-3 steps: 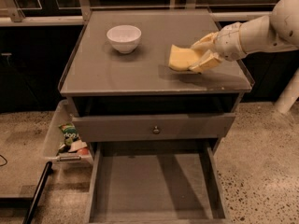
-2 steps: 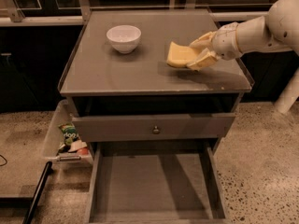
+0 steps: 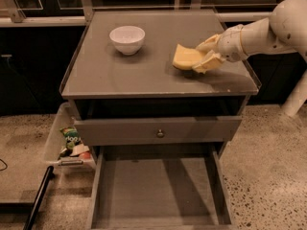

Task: Pick sponge from middle drawer and place on counter

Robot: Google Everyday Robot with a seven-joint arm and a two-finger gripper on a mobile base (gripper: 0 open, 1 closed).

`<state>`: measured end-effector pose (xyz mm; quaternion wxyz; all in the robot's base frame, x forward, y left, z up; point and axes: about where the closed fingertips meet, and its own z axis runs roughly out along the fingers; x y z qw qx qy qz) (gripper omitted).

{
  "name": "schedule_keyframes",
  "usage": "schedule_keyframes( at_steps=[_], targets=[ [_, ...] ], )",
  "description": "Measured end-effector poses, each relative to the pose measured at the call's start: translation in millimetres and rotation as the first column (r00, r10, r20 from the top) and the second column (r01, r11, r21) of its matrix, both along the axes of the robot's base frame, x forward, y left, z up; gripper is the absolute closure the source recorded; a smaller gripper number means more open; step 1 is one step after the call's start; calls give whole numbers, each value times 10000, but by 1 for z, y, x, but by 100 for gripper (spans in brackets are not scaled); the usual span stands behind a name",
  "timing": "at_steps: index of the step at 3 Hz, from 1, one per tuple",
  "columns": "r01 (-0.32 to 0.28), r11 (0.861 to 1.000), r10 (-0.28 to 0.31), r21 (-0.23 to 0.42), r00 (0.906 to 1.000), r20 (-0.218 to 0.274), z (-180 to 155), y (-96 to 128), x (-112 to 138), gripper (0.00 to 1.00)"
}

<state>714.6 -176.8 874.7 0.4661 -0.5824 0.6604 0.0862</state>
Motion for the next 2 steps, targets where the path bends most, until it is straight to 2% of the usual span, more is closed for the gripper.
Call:
schedule_keyframes(
  at_steps=[2],
  targets=[
    [-1,10000,1,0,10000,-1,0,0,0,35]
  ],
)
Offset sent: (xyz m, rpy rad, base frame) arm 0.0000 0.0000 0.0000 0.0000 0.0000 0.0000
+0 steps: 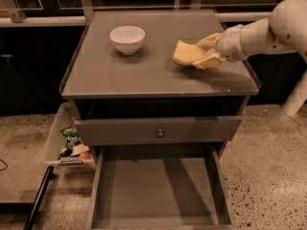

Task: Pick sponge from middle drawer and place on counter

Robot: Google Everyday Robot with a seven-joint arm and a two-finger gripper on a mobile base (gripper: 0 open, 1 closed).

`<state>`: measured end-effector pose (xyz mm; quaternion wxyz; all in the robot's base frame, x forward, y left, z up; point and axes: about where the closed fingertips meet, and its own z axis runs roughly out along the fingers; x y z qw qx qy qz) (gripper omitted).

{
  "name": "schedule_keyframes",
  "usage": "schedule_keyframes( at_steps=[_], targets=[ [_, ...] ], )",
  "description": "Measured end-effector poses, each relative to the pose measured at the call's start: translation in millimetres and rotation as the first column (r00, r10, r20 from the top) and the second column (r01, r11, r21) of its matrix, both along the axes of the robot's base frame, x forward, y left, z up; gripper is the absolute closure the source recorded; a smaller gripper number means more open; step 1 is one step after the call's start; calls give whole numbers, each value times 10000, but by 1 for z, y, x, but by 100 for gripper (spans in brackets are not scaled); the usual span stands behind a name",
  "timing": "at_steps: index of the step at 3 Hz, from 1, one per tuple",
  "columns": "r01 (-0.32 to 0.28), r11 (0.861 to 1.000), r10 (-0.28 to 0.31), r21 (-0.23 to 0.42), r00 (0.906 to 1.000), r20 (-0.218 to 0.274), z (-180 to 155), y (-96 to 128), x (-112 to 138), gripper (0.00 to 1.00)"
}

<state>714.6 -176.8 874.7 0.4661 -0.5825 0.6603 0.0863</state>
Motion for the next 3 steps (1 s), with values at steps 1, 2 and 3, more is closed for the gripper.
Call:
schedule_keyframes(
  at_steps=[1,2,3],
  targets=[
    [0,10000,0,0,10000,0,0,0,0,11],
    [-1,10000,1,0,10000,-1,0,0,0,0],
    [-1,10000,1,0,10000,-1,0,0,0,0]
  ],
)
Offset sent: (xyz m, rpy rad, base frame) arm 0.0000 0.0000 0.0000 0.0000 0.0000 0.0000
